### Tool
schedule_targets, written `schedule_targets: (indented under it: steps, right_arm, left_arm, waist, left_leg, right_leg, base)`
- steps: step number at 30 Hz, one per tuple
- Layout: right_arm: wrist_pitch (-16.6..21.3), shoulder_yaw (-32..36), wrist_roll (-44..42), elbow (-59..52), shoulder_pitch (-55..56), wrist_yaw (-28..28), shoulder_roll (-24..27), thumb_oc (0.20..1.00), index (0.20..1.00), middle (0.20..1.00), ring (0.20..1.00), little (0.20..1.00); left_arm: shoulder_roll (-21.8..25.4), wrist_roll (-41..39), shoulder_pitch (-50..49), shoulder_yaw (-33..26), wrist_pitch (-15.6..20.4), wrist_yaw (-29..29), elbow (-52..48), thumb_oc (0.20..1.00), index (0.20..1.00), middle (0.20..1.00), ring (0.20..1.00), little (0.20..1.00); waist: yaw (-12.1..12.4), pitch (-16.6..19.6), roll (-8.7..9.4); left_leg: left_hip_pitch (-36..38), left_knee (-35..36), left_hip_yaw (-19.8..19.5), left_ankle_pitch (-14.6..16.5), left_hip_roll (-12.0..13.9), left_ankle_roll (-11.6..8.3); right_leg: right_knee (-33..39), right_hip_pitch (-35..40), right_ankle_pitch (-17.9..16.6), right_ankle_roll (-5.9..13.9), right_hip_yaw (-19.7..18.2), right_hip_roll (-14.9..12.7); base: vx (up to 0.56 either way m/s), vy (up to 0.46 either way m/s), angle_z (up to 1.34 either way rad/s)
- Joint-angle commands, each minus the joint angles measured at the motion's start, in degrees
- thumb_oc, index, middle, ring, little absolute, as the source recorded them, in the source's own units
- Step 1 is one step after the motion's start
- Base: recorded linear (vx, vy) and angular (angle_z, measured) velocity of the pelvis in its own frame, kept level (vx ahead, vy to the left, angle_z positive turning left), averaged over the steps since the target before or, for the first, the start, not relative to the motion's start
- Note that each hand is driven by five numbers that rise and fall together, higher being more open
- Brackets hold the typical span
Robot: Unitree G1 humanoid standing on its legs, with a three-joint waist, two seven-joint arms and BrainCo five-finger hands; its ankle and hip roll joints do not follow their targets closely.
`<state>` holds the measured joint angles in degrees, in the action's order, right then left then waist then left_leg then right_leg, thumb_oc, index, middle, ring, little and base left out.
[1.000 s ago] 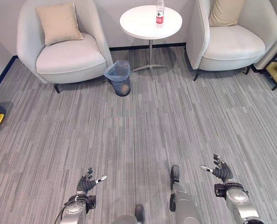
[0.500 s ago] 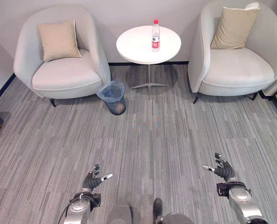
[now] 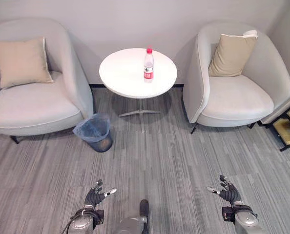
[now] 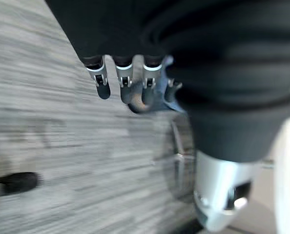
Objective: Gather garbage on tea table into small bin, then transfer packed bag to large trash can.
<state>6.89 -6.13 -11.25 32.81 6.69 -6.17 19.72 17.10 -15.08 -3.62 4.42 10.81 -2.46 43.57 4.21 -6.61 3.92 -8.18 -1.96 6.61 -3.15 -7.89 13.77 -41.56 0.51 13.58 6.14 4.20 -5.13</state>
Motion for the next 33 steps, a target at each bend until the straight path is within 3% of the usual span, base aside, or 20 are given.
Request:
schedule_targets:
  steps: [1,2,4,5,6,9,11,13,15,17,20,25,27,33]
  right_arm:
    - [1.8,0.4,0.7,-2.2,-4.1,0.7,1.6,1.000,1.000,1.000,1.000,1.000]
    - [2.0,0.1,0.6,-2.1,-4.2,0.8,1.7,1.000,1.000,1.000,1.000,1.000]
    - [1.8,0.0,0.5,-2.2,-4.4,0.8,1.9,1.000,1.000,1.000,1.000,1.000]
    - [1.7,-0.4,0.1,-1.9,-4.9,0.7,2.1,1.000,1.000,1.000,1.000,1.000]
    - [1.9,-0.7,0.1,-1.5,-5.3,0.6,2.2,1.000,1.000,1.000,1.000,1.000]
    - [1.4,-1.1,0.3,-1.6,-5.3,0.6,2.0,1.000,1.000,1.000,1.000,1.000]
    - [1.5,-1.2,0.5,-2.1,-4.4,0.8,2.2,1.000,1.000,1.000,1.000,1.000]
    - [2.0,-1.2,0.3,-1.8,-4.1,0.7,2.3,1.000,1.000,1.000,1.000,1.000]
    - [2.0,-1.0,0.4,-2.3,-3.6,0.8,2.7,1.000,1.000,1.000,1.000,1.000]
    - [2.9,-0.7,-0.8,-3.4,-3.2,0.5,3.2,1.000,1.000,1.000,1.000,1.000]
    - [2.8,-0.6,-0.8,-3.3,-3.5,0.1,3.8,1.000,1.000,1.000,1.000,1.000]
    - [2.6,0.3,-0.4,-3.5,-3.5,-0.2,5.2,1.000,1.000,1.000,1.000,1.000]
    - [2.8,1.0,0.4,-4.3,-3.8,-1.3,6.2,1.000,1.000,1.000,1.000,1.000]
    - [2.8,1.7,3.8,-6.9,-3.5,-1.3,6.4,1.000,1.000,1.000,1.000,1.000]
  left_arm:
    - [3.4,-0.5,-0.1,0.3,1.9,-0.3,-2.6,1.000,1.000,1.000,1.000,1.000]
    - [3.6,-0.7,-0.1,0.6,1.9,-0.2,-3.1,1.000,1.000,1.000,1.000,1.000]
    - [3.6,-0.7,-0.1,0.8,1.8,0.0,-3.2,1.000,1.000,1.000,1.000,1.000]
    - [3.5,-0.5,0.1,0.7,1.6,0.0,-2.9,1.000,1.000,1.000,1.000,1.000]
    - [3.4,-0.6,0.3,0.4,1.8,-0.4,-1.9,1.000,1.000,1.000,1.000,1.000]
    - [3.0,-0.2,0.9,0.0,1.8,-0.7,-1.2,1.000,1.000,1.000,1.000,1.000]
    - [2.8,0.4,0.5,0.2,1.9,-0.4,-0.9,1.000,1.000,1.000,1.000,1.000]
    - [2.6,0.4,0.4,0.3,1.9,-0.6,-0.3,1.000,1.000,1.000,1.000,1.000]
    - [2.3,0.3,0.4,0.9,1.7,-0.2,-0.4,1.000,1.000,1.000,1.000,1.000]
    - [2.0,-0.2,1.4,2.0,1.5,0.1,-0.7,1.000,1.000,1.000,1.000,1.000]
    - [1.9,-0.6,2.3,2.3,1.5,0.0,-0.1,1.000,1.000,1.000,1.000,1.000]
    - [1.7,-0.6,3.2,2.9,1.4,-0.4,0.1,1.000,1.000,1.000,1.000,1.000]
    - [1.6,-0.7,3.1,3.2,1.3,-0.6,-0.1,1.000,1.000,1.000,1.000,1.000]
    - [1.2,-0.4,1.2,2.2,1.5,-0.2,0.3,1.000,1.000,1.000,1.000,1.000]
  waist:
    - [0.6,-2.1,-2.55]
    - [-0.3,-2.9,-3.17]
    - [-1.0,-3.4,-3.34]
    - [-2.1,-4.5,-2.90]
    - [-2.5,-4.8,-2.59]
    - [-4.0,-5.4,-2.38]
    - [-4.4,-4.7,-2.20]
    - [-4.6,-4.0,-2.39]
    - [-5.2,-2.7,-3.22]
    - [-6.2,-2.4,-3.90]
    - [-6.3,-2.5,-4.03]
    - [-5.8,-2.7,-3.04]
    - [-4.6,-3.7,-3.54]
    - [-3.8,-3.0,-3.99]
  left_leg:
    - [1.1,-3.4,-2.1,5.2,6.5,-10.26]
    - [3.1,-2.7,-3.0,6.1,6.9,-10.50]
    - [4.3,-2.5,-3.8,6.6,6.8,-10.61]
    - [7.2,-1.9,-5.0,8.2,6.1,-11.11]
    - [8.8,-1.7,-5.5,9.3,5.7,-11.51]
    - [12.9,-1.3,-8.0,11.9,5.7,-12.58]
    - [15.6,-2.2,-10.3,14.4,6.4,-13.48]
    - [15.6,-2.9,-11.1,13.8,6.9,-13.99]
    - [15.8,-4.4,-11.6,12.4,9.1,-15.92]
    - [12.9,-10.6,-9.8,6.7,12.6,-18.25]
    - [11.8,-13.8,-9.1,4.3,13.6,-18.63]
    - [7.5,-10.5,-7.1,7.4,13.2,-17.50]
    - [2.5,-3.5,-6.0,3.9,12.4,-17.96]
    - [3.9,-1.6,-5.7,3.9,11.6,-17.40]
  right_leg:
    - [17.2,-3.9,-12.9,0.26,0.3,-2.7]
    - [19.3,-6.6,-10.2,-0.64,1.6,-1.9]
    - [22.0,-7.6,-9.7,-0.64,2.2,-1.6]
    - [30.2,-9.7,-11.3,-0.05,2.8,-0.8]
    - [34.2,-10.9,-12.7,0.25,2.9,-0.1]
    - [39.7,-14.1,-15.8,1.70,1.5,1.2]
    - [38.0,-13.4,-16.5,1.18,-1.3,1.3]
    - [37.0,-13.6,-16.6,0.29,-1.6,1.6]
    - [35.4,-12.6,-15.4,-0.77,-0.1,2.0]
    - [35.0,-10.2,-13.2,-2.61,1.8,2.2]
    - [35.1,-8.2,-11.7,-3.59,1.9,3.0]
    - [35.7,-4.9,-9.1,-3.74,1.9,2.2]
    - [36.2,-2.1,-7.8,-3.40,1.4,2.6]
    - [35.6,0.2,-7.4,-2.30,-0.2,2.0]
  base:
    - [0.45,0.114,0.51]
    - [0.47,0.054,0.54]
    - [0.27,-0.039,0.58]
    - [0.40,-0.088,0.50]
    - [0.52,-0.113,0.44]
    - [0.44,-0.113,0.36]
    - [0.50,-0.226,0.65]
    - [0.39,-0.213,0.66]
    - [0.40,-0.237,0.98]
    - [0.30,-0.221,0.75]
    - [0.24,-0.124,0.33]
    - [0.19,-0.021,-0.07]
    - [0.18,0.102,-0.09]
    - [0.13,0.144,-0.31]
